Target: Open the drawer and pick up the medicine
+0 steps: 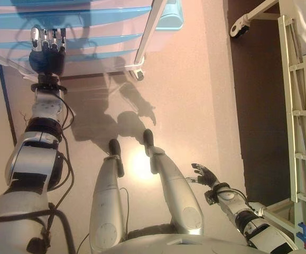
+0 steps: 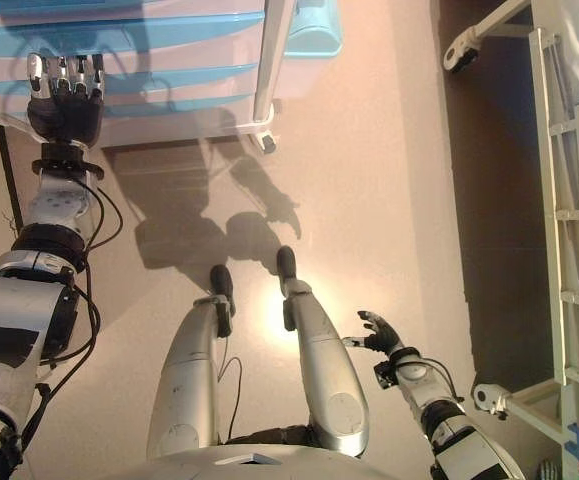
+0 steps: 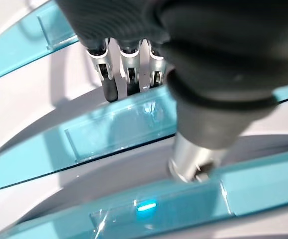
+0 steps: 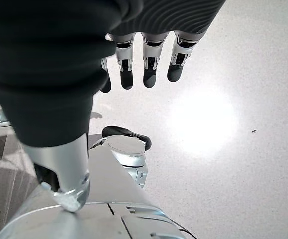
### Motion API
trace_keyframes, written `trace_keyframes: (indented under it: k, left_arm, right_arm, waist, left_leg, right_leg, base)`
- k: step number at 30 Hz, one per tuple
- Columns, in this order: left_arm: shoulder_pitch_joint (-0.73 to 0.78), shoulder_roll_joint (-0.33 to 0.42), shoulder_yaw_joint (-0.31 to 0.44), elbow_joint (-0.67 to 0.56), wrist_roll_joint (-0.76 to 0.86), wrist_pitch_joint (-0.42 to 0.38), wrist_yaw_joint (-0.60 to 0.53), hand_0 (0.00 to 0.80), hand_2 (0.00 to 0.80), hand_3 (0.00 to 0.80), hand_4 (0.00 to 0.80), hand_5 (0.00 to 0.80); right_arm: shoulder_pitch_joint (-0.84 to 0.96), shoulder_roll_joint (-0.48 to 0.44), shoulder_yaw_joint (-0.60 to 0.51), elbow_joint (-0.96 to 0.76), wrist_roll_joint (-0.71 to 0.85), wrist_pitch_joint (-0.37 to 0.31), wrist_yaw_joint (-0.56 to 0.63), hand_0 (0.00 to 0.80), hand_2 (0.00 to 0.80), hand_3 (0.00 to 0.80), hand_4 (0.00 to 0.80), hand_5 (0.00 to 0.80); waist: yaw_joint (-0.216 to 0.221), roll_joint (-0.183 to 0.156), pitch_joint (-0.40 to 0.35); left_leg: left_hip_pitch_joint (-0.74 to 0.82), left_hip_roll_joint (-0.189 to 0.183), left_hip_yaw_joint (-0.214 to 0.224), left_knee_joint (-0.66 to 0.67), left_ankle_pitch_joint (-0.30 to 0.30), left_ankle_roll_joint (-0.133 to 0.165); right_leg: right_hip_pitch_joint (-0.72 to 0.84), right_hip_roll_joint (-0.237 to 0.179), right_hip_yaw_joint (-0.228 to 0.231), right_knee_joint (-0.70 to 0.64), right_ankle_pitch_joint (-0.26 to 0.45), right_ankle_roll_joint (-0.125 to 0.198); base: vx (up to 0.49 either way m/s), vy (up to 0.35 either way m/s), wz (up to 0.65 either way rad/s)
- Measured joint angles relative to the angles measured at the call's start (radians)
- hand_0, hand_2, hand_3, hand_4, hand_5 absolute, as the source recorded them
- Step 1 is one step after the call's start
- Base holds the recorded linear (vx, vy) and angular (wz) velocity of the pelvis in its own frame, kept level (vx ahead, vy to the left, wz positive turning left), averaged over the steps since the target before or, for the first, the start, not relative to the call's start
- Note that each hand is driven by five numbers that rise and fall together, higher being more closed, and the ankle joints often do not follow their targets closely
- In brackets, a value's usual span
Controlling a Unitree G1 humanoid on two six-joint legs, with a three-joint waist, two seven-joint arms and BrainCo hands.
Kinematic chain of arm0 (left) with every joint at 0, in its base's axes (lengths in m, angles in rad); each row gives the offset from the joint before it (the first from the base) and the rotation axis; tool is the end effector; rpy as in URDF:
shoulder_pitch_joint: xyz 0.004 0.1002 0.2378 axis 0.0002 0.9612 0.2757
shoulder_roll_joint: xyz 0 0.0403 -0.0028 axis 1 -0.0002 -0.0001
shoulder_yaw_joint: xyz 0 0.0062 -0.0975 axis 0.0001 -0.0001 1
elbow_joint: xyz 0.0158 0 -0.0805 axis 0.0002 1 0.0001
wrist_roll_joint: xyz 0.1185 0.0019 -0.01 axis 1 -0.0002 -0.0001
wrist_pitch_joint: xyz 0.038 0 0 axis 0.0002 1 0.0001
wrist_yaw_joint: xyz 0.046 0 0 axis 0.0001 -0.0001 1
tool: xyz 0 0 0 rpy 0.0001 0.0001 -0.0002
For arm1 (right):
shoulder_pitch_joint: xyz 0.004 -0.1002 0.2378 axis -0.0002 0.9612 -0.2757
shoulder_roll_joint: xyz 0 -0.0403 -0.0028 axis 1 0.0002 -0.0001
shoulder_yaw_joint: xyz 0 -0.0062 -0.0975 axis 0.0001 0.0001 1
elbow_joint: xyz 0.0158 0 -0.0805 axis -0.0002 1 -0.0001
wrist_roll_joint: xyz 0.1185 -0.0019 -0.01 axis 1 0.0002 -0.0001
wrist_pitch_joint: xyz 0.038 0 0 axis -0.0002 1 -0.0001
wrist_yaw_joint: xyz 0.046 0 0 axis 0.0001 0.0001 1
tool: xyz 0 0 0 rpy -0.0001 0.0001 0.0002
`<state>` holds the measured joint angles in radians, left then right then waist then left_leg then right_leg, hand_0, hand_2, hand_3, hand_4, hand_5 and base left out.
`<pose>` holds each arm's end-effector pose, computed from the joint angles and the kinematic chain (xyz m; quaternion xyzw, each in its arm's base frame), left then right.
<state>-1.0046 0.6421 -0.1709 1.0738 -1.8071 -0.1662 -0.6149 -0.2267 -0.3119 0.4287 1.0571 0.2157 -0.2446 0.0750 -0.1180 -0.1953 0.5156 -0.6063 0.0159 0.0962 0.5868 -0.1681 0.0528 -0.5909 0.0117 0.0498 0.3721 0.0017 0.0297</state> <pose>0.3557 0.2865 0.1841 -0.4808 -0.2996 -0.1071 0.8171 0.1907 -0.2035 -0.0802 -0.1482 0.3189 0.1137 0.9292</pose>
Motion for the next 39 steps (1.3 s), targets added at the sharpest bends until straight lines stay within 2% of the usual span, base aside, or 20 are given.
trace_keyframes:
  k: [4,9,15,18,22,24,26,27,29,32,34,36,37,39]
  left_arm:
    - [0.0,0.0,-0.021,-0.012,0.004,-0.018,0.0,0.8,0.8,0.8,0.8,0.8]
    - [0.079,-0.021,-0.02,-0.123,0.0,-0.013,-0.004,0.8,0.8,0.8,0.8,0.8]
    - [0.299,-0.102,-0.007,-0.293,0.002,-0.013,-0.006,0.8,0.8,0.8,0.8,0.8]
    - [0.47,-0.188,0.016,-0.414,0.025,-0.004,-0.018,0.8,0.8,0.8,0.8,0.8]
    - [0.7,-0.275,0.021,-0.507,0.087,0.074,-0.054,0.8,0.8,0.8,0.8,0.8]
    - [0.788,-0.293,0.019,-0.513,0.136,0.128,-0.083,0.8,0.8,0.8,0.8,0.8]
    - [0.867,-0.294,0.019,-0.518,0.167,0.178,-0.104,0.8,0.8,0.8,0.8,0.8]
    - [0.894,-0.295,0.03,-0.518,0.183,0.209,-0.116,0.8,0.8,0.8,0.8,0.8]
    - [0.967,-0.297,0.057,-0.512,0.211,0.274,-0.126,0.8,0.8,0.8,0.8,0.8]
    - [1.013,-0.318,0.095,-0.459,0.263,0.346,-0.144,0.8,0.8,0.8,0.8,0.8]
    - [0.965,-0.368,0.141,-0.367,0.296,0.364,-0.165,0.8,0.8,0.8,0.8,0.8]
    - [0.961,-0.402,0.181,-0.303,0.339,0.371,-0.204,0.8,0.8,0.8,0.8,0.8]
    - [0.955,-0.409,0.187,-0.274,0.356,0.376,-0.208,0.753,0.753,0.753,0.753,0.753]
    - [0.95,-0.431,0.203,-0.216,0.399,0.361,-0.207,0.0,0.0,0.0,0.0,0.0]
  right_arm:
    - [0.0,-0.002,0.002,-0.002,-0.001,0.0,0.0,0.0,0.0,0.0,0.0,0.0]
    - [0.0,-0.016,0.019,-0.006,-0.01,0.001,-0.001,0.0,0.0,0.0,0.0,0.0]
    - [0.0,-0.025,0.02,-0.018,-0.049,0.028,-0.023,0.0,0.0,0.0,0.0,0.0]
    - [-0.001,-0.028,0.019,-0.029,-0.085,0.058,-0.046,0.0,0.0,0.0,0.0,0.0]
    - [0.003,-0.029,-0.002,-0.042,-0.146,0.092,-0.06,0.0,0.0,0.0,0.0,0.0]
    - [0.003,-0.024,-0.01,-0.061,-0.174,0.095,-0.054,0.0,0.0,0.0,0.0,0.0]
    - [-0.01,-0.021,-0.04,-0.076,-0.201,0.097,-0.045,0.0,0.0,0.0,0.0,0.0]
    - [-0.018,-0.022,-0.062,-0.079,-0.209,0.101,-0.038,0.0,0.0,0.0,0.0,0.0]
    - [-0.038,-0.036,-0.102,-0.079,-0.21,0.114,-0.017,0.0,0.0,0.0,0.0,0.0]
    - [-0.056,-0.096,-0.153,-0.064,-0.209,0.12,0.018,0.0,0.0,0.0,0.0,0.0]
    - [-0.082,-0.12,-0.189,-0.049,-0.207,0.119,0.036,0.0,0.0,0.0,0.0,0.0]
    - [-0.083,-0.137,-0.213,-0.048,-0.205,0.116,0.045,0.0,0.0,0.0,0.0,0.0]
    - [-0.081,-0.141,-0.226,-0.044,-0.204,0.115,0.047,0.0,0.0,0.0,0.0,0.0]
    - [-0.081,-0.141,-0.25,-0.03,-0.196,0.106,0.047,0.0,0.0,0.0,0.0,0.0]
  waist:
    - [-0.001,0.0,0.0]
    - [0.012,0.0,0.0]
    - [0.04,0.001,0.001]
    - [0.069,0.004,0.002]
    - [0.127,0.011,0.007]
    - [0.171,0.024,0.016]
    - [0.217,0.044,0.028]
    - [0.229,0.057,0.034]
    - [0.253,0.085,0.037]
    - [0.274,0.13,0.034]
    - [0.277,0.147,0.032]
    - [0.278,0.165,0.021]
    - [0.278,0.173,0.01]
    - [0.276,0.196,-0.016]
  left_leg:
    - [0.001,0.0,-0.003,-0.009,0.0,0.001]
    - [0.01,-0.003,-0.013,-0.02,0.004,0.005]
    - [0.107,-0.042,-0.026,-0.129,0.053,0.008]
    - [0.172,-0.061,-0.062,-0.2,0.086,-0.004]
    - [0.272,-0.077,-0.144,-0.307,0.145,-0.037]
    - [0.319,-0.072,-0.182,-0.353,0.171,-0.058]
    - [0.352,-0.067,-0.208,-0.397,0.193,-0.081]
    - [0.365,-0.064,-0.221,-0.416,0.197,-0.096]
    - [0.387,-0.048,-0.229,-0.444,0.207,-0.105]
    - [0.414,-0.029,-0.226,-0.457,0.206,-0.105]
    - [0.439,-0.023,-0.229,-0.472,0.21,-0.107]
    - [0.467,-0.017,-0.233,-0.472,0.222,-0.123]
    - [0.475,-0.018,-0.235,-0.474,0.223,-0.125]
    - [0.481,-0.017,-0.237,-0.476,0.223,-0.125]
  right_leg:
    - [0.0,-0.003,0.0,-0.004,0.0,0.0]
    - [0.008,-0.005,0.0,-0.003,0.0,0.0]
    - [0.07,-0.038,-0.012,-0.014,-0.005,0.006]
    - [0.129,-0.054,-0.044,-0.048,-0.013,0.004]
    - [0.219,-0.07,-0.126,-0.063,-0.046,-0.031]
    - [0.26,-0.069,-0.169,-0.063,-0.063,-0.051]
    - [0.278,-0.069,-0.188,-0.044,-0.081,-0.07]
    - [0.284,-0.07,-0.202,-0.035,-0.092,-0.076]
    - [0.304,-0.068,-0.233,-0.024,-0.104,-0.093]
    - [0.34,-0.068,-0.269,-0.02,-0.13,-0.102]
    - [0.362,-0.066,-0.281,-0.019,-0.136,-0.107]
    - [0.391,-0.06,-0.286,-0.021,-0.145,-0.111]
    - [0.396,-0.061,-0.288,-0.021,-0.151,-0.111]
    - [0.405,-0.064,-0.293,-0.025,-0.157,-0.107]
  base:
    - [-0.008,0.002,0.01]
    - [-0.063,-0.004,0.08]
    - [-0.094,-0.04,0.16]
    - [-0.1,-0.067,0.32]
    - [-0.063,-0.074,0.6]
    - [-0.054,-0.032,0.62]
    - [-0.043,-0.019,0.47]
    - [-0.027,-0.01,0.41]
    - [-0.021,-0.003,0.38]
    - [-0.015,0.005,0.34]
    - [0.016,0.026,0.08]
    - [0.037,0.057,0.07]
    - [0.063,0.07,0.13]
    - [0.082,0.076,0.1]
